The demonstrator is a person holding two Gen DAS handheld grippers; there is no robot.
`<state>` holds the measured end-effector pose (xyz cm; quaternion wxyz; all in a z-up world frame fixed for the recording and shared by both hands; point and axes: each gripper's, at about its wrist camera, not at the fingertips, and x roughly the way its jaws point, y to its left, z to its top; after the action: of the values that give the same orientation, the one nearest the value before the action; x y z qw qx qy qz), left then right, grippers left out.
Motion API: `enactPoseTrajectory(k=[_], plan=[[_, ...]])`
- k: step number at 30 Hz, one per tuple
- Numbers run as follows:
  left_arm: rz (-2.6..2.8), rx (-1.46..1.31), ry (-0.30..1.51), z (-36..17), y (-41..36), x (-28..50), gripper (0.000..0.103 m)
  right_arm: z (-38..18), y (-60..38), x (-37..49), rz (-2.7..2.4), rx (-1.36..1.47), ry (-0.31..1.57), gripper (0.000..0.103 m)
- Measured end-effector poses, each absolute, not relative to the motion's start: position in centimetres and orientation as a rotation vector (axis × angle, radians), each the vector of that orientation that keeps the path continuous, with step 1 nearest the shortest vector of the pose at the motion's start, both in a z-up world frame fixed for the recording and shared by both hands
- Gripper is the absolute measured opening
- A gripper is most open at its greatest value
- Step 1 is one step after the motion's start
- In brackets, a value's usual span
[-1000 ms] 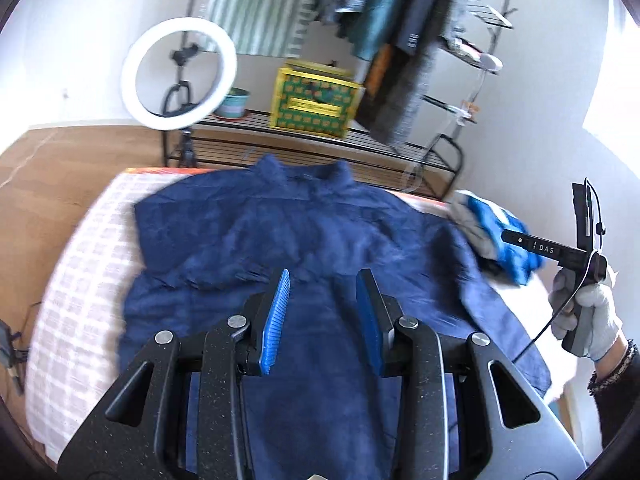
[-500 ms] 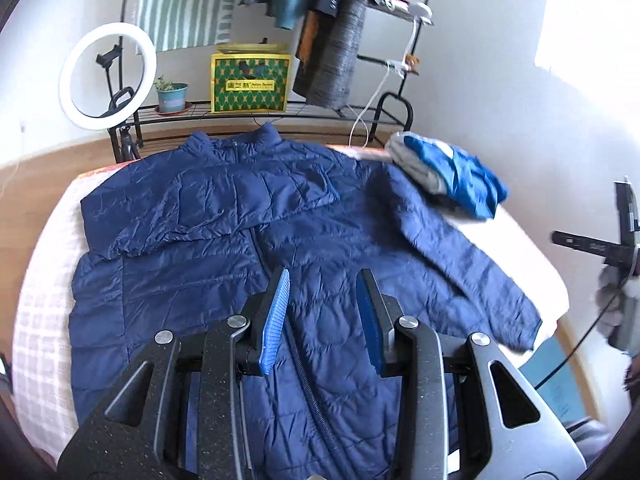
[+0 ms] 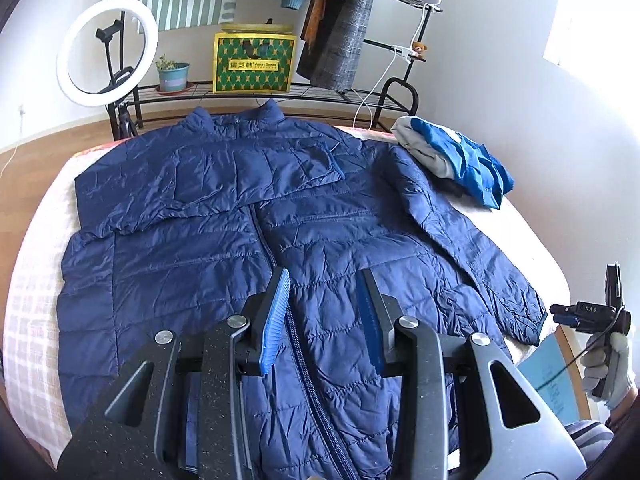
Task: Fold large clothes
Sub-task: 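Grasp the other sleeve cuff of the jacket with the right tool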
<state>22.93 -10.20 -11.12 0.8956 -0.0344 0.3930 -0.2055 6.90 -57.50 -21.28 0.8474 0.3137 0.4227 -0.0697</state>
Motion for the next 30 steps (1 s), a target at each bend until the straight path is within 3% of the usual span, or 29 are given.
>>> enactPoseTrajectory(k=[12, 14, 18, 30], plan=[[-0.404, -0.111, 0.836, -11.6, -9.1, 23.6, 0.035, -23.1, -57.1, 7.3, -0.095, 0.71, 0.903, 0.046], [-0.402, -0.109, 0.835, -11.6, -9.1, 23.7, 0.035, -23.1, -56.7, 7.5, -0.088, 0.698, 0.904, 0.038], [-0.399, -0.111, 0.839, -11.6, -9.0, 23.7, 0.035, -23.1, -56.0, 8.2, -0.071, 0.677, 0.924, 0.009], [-0.362, -0.146, 0.836, -11.2, -6.8, 24.2, 0.035, -13.1, -54.2, 9.6, -0.13, 0.447, 0.743, 0.006]])
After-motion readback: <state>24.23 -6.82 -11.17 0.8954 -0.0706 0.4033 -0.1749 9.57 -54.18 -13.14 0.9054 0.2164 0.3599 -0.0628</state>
